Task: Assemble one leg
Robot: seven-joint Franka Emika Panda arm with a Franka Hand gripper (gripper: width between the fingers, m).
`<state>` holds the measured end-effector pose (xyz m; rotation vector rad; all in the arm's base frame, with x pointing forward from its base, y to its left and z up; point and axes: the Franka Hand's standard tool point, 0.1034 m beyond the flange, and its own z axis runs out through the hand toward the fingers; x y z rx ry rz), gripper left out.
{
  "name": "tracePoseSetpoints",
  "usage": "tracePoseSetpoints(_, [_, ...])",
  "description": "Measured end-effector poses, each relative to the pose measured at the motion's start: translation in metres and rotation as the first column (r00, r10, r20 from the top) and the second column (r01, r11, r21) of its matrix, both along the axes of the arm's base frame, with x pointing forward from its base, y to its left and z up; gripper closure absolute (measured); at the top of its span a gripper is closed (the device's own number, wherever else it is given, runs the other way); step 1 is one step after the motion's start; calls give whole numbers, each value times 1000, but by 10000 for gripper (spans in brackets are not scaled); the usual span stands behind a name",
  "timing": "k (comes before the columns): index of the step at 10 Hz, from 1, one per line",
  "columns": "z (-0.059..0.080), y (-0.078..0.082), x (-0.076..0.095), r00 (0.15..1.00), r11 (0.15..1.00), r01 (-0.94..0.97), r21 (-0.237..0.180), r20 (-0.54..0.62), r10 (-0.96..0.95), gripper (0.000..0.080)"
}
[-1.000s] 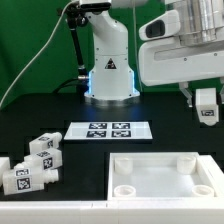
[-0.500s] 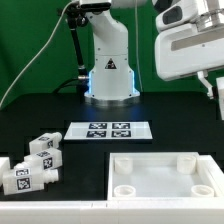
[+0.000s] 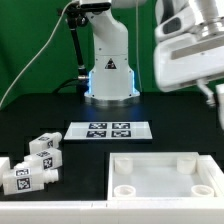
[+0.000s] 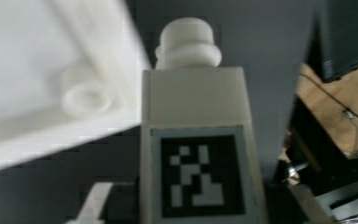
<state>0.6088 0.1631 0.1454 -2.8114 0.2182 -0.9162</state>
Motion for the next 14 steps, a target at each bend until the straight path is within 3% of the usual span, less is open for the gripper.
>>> tracePoseSetpoints(2, [11,-31,26,999,997,-36,-73,23,38,517])
tracePoseSetpoints(7, [11,-28,29,999,996,-50,-78,13,51,517])
tracePoseSetpoints(8, [2,-27,32,996,990,-85,-116,13,87,517])
tracePoseSetpoints(11, [-27,-49,45,993,977,-96,-190,53,108,517])
tracePoseSetpoints(14, [-29,-54,45,993,977,-93,-194,52,105,517])
